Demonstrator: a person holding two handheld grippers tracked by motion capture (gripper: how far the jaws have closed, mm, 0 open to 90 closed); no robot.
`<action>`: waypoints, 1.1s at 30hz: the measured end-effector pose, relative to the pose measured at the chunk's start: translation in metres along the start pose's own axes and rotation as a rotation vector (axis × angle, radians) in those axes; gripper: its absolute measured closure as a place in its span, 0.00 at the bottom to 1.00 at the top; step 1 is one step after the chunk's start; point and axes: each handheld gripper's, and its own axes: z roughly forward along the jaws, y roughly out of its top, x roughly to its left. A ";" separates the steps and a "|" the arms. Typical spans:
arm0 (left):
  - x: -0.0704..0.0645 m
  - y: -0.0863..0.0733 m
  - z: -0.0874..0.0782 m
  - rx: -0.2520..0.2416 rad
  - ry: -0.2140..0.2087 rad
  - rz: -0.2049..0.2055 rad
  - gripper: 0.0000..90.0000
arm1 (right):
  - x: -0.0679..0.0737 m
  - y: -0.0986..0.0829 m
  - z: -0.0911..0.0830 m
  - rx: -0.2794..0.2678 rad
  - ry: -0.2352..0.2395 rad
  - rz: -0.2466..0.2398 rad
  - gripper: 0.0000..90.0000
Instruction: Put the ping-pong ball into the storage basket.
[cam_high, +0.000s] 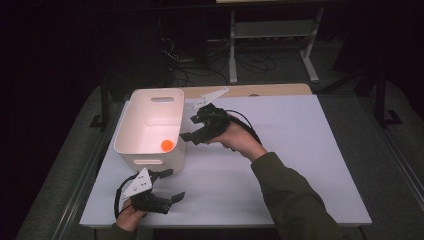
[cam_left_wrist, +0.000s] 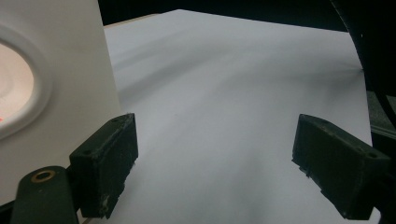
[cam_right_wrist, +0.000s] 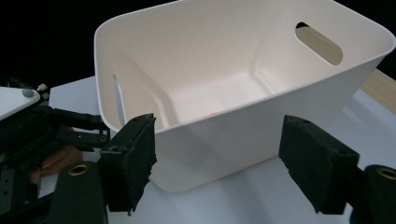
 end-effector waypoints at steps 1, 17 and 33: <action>0.000 0.000 0.000 0.001 0.000 0.002 0.16 | 0.000 -0.002 -0.001 -0.001 -0.001 0.002 0.28; -0.001 0.000 0.000 -0.001 0.001 0.000 0.16 | -0.006 -0.033 -0.011 -0.022 -0.073 0.038 0.14; -0.001 0.000 0.000 -0.001 0.004 0.002 0.16 | -0.008 -0.067 -0.021 -0.028 -0.131 0.060 0.00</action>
